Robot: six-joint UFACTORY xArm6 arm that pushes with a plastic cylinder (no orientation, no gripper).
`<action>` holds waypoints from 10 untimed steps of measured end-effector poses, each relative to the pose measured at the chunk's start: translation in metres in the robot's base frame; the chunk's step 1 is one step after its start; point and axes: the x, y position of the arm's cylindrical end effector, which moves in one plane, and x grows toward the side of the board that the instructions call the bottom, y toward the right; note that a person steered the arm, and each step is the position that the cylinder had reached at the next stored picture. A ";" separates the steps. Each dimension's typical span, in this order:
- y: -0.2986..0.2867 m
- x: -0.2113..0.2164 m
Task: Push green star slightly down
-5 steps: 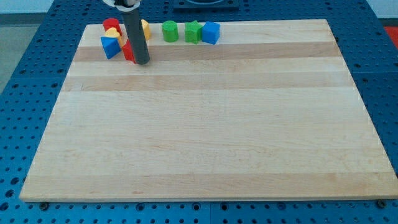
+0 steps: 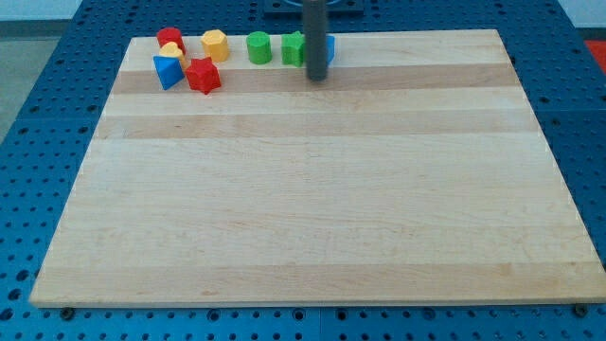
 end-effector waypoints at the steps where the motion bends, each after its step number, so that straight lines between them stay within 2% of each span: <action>1: 0.056 -0.019; 2: 0.098 -0.041; 3: 0.107 -0.064; 5: 0.068 -0.090; 8: -0.031 -0.089; 10: -0.067 -0.070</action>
